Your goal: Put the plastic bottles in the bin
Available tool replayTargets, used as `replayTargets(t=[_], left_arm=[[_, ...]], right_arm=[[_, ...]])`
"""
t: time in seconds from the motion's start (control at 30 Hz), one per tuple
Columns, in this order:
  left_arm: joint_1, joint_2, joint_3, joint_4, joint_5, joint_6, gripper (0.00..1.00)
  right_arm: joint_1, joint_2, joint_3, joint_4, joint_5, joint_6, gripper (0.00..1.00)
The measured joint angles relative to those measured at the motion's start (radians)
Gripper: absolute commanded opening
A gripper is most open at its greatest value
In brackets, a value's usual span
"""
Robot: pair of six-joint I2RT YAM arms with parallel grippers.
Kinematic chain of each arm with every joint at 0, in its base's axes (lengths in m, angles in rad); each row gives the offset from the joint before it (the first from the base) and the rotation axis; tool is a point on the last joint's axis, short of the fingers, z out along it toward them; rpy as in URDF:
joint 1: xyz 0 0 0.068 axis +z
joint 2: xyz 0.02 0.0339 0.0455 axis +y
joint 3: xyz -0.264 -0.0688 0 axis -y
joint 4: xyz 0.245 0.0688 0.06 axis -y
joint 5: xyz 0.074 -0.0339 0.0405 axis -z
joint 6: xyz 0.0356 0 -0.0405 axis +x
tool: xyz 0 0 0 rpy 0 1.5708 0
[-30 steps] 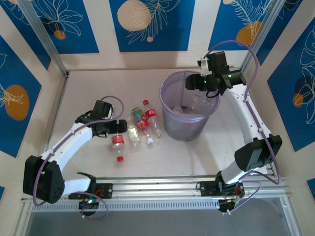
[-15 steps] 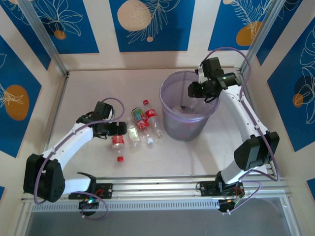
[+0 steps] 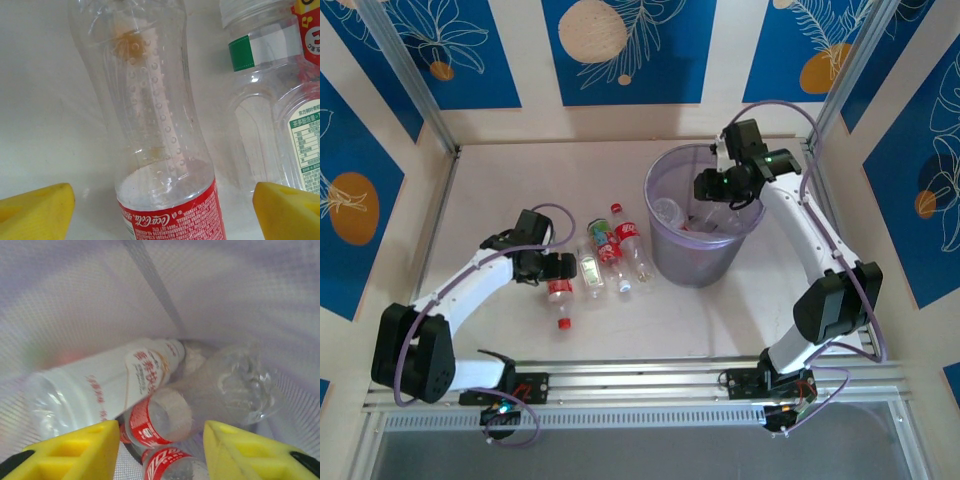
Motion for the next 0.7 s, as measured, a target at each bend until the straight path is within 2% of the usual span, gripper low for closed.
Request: replayTargets(t=[0.3,0.5,0.7], left_arm=[[0.0,0.0,0.0,-0.016,0.012,0.0,0.87],[0.0,0.013,-0.013,-0.024,0.073,-0.02,0.9],[0.0,0.015,-0.071,-0.044,0.105,-0.057,0.83]], right_arm=[[-0.001,-0.088,0.046,0.038,-0.069,0.007,0.6],[-0.003,-0.101,0.045,0.057,-0.097,0.012,0.65],[-0.012,-0.111,0.011,0.064,-0.107,0.013,0.65]])
